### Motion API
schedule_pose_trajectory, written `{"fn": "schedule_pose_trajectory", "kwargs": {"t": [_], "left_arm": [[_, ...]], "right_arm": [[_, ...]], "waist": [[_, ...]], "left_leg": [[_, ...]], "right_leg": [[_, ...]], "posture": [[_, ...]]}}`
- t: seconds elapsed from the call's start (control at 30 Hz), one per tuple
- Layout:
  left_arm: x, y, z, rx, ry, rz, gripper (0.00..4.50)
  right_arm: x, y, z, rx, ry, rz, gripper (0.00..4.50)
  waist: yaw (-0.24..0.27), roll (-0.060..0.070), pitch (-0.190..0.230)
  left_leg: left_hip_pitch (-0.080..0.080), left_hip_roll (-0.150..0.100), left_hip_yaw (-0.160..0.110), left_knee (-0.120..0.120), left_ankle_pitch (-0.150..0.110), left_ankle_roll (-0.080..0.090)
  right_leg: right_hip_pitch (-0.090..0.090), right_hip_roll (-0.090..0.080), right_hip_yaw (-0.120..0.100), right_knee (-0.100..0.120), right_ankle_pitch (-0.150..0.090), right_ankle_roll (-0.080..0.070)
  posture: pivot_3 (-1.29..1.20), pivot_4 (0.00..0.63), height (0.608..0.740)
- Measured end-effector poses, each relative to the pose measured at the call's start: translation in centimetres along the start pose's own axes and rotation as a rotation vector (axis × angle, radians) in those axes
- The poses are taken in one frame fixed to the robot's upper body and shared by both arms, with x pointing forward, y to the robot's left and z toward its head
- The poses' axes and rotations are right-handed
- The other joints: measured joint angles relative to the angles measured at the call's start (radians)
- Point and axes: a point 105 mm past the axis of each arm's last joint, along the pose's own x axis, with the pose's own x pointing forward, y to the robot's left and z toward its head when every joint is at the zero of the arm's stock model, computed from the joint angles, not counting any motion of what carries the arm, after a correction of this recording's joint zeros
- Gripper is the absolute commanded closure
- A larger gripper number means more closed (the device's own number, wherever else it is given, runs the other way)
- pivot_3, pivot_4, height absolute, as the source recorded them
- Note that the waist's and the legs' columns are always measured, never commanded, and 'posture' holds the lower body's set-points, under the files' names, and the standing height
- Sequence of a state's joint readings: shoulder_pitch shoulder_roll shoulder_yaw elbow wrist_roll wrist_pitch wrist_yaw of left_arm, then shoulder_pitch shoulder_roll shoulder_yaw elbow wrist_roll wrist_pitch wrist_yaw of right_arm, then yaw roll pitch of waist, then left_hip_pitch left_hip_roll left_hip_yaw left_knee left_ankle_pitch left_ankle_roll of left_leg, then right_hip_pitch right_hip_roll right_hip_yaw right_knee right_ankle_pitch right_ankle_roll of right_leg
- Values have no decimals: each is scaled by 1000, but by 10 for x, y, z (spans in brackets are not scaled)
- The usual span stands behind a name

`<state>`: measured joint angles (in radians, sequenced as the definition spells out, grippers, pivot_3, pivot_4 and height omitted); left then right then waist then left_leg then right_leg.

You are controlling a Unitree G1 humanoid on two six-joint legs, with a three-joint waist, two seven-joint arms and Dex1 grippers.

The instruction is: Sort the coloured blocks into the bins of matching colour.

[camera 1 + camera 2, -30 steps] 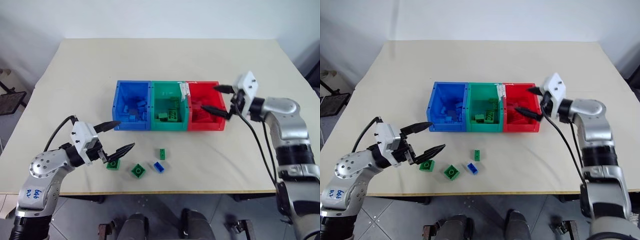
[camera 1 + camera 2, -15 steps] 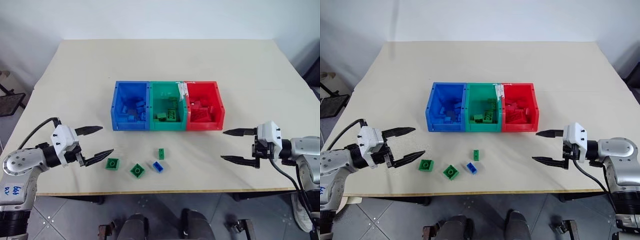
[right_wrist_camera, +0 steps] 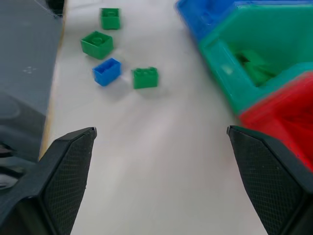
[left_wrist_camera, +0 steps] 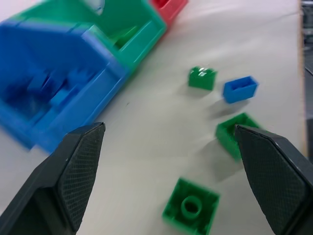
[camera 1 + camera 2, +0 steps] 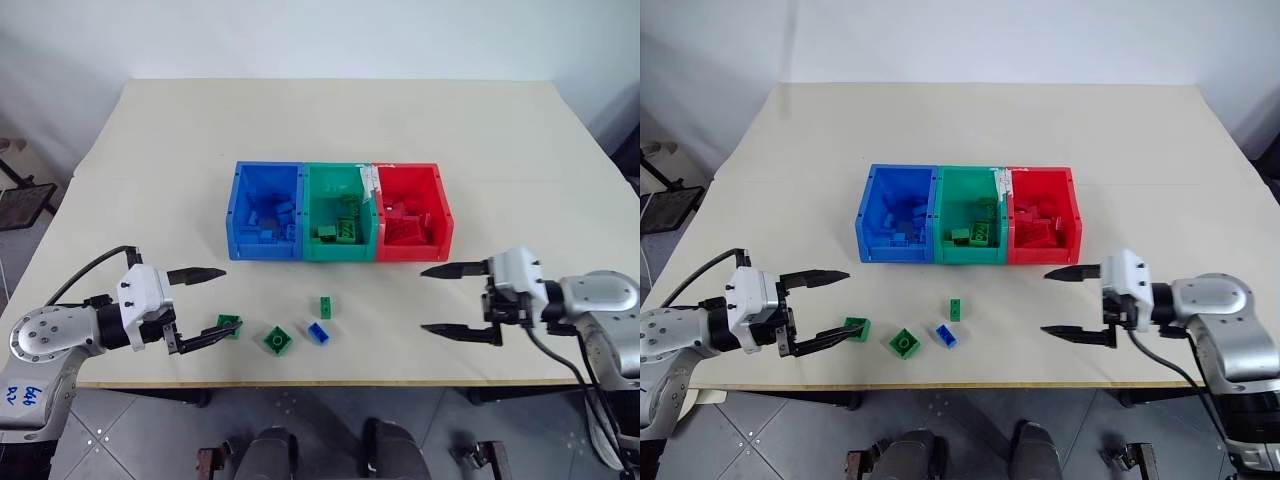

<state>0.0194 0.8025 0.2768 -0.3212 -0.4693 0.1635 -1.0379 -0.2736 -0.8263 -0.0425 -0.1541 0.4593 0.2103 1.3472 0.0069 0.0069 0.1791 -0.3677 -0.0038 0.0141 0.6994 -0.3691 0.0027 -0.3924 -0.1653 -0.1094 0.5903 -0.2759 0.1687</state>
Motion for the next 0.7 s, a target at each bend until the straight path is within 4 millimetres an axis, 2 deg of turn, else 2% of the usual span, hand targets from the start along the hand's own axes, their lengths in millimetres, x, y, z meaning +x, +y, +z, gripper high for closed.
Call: {"fn": "schedule_pose_trajectory", "kwargs": {"t": [0.1, 0.2, 0.27, 0.4, 0.53, 0.67, 0.7], "left_arm": [[0, -7, -3, -23, 10, -21, 0], [-1, -8, -5, -30, 14, -21, 0], [-1, -8, -6, -34, 12, -9, 0], [-1, -9, -7, -43, 12, -6, 0], [0, -9, -8, -48, 6, 3, 0], [0, -10, -10, -64, -3, 19, 0], [1, -10, -10, -67, -7, 25, 0]], "right_arm": [[36, -5, 9, -17, 37, 53, 38], [58, -11, 7, -8, 93, 41, 38], [81, -14, 6, -34, 100, 34, 38], [115, -16, -16, -58, 170, 28, 38], [123, -29, -11, -140, 190, 5, 38], [129, -26, -12, -126, 169, 14, 38], [130, -25, -12, -122, 165, 15, 210]], "waist": [[-15, 0, 0], [-7, 0, 0], [-5, 0, 0], [-9, 0, 0], [-12, 0, 0], [-12, 0, 0], [-13, 0, 0]], "left_leg": [[0, 0, 1, 0, 0, 0], [-1, 0, -1, -1, 0, 0], [-2, 0, -1, 0, 0, -1], [-1, -1, -1, 0, 0, -1], [-1, 0, -1, -1, 0, -1], [-1, 0, -1, -1, 0, -1], [-1, 0, -1, -1, 0, -1]], "right_leg": [[-2, 0, 0, 1, 0, -1], [-2, 0, -1, 1, 0, -1], [-2, 0, -1, 0, 0, -1], [-2, 0, -1, 1, 0, -1], [-2, 0, -1, 1, 0, -1], [-2, 0, -1, 1, 0, -1], [-2, 0, -1, 1, 0, -1]], "posture": [[0, 150, 740], [0, 150, 740], [0, 150, 740], [0, 150, 740], [0, 150, 740], [0, 150, 740], [0, 150, 740]]}}
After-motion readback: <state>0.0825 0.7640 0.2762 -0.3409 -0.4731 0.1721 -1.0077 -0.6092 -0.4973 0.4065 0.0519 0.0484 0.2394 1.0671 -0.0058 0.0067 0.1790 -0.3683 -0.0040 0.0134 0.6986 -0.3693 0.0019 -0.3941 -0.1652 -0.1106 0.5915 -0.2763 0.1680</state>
